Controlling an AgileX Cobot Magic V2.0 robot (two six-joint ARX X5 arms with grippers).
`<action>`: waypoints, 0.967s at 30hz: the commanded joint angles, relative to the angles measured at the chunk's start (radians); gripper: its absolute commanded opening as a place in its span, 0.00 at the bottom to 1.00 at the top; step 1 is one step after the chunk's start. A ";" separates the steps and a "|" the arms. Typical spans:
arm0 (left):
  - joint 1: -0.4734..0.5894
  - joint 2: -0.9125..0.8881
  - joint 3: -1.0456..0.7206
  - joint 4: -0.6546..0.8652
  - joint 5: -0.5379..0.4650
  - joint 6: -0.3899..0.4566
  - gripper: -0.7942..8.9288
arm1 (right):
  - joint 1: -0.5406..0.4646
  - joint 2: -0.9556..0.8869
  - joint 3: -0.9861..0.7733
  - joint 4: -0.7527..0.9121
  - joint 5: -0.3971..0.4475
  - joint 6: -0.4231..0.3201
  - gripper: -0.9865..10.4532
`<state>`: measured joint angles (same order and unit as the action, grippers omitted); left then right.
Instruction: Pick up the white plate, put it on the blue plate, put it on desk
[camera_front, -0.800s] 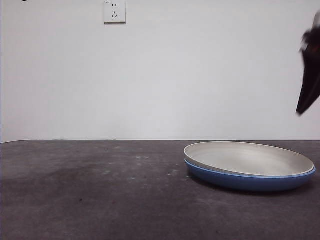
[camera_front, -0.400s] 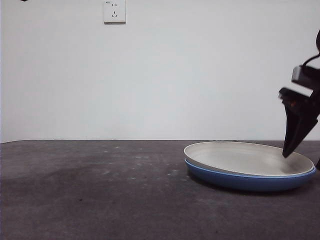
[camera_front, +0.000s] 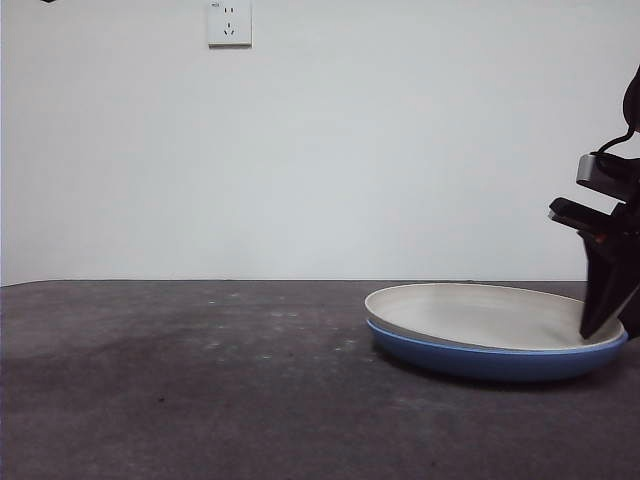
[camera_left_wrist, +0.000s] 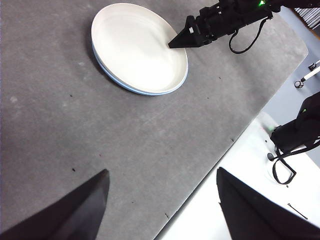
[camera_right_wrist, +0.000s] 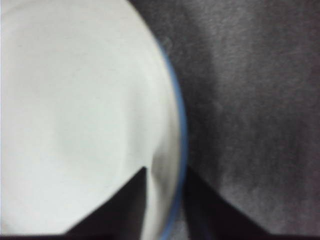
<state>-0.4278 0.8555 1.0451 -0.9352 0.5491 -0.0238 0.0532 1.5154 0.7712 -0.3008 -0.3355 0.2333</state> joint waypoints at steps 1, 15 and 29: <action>-0.005 0.005 0.008 0.007 0.005 0.004 0.43 | 0.001 0.015 0.005 0.016 0.012 0.029 0.10; -0.005 0.005 0.008 0.008 0.005 0.005 0.43 | -0.003 -0.111 0.005 0.063 -0.017 0.114 0.10; -0.005 0.005 0.008 0.009 0.005 0.006 0.43 | 0.153 -0.202 0.084 0.092 -0.023 0.206 0.10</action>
<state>-0.4278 0.8555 1.0451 -0.9352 0.5491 -0.0238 0.1928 1.2999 0.8299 -0.2276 -0.3603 0.4065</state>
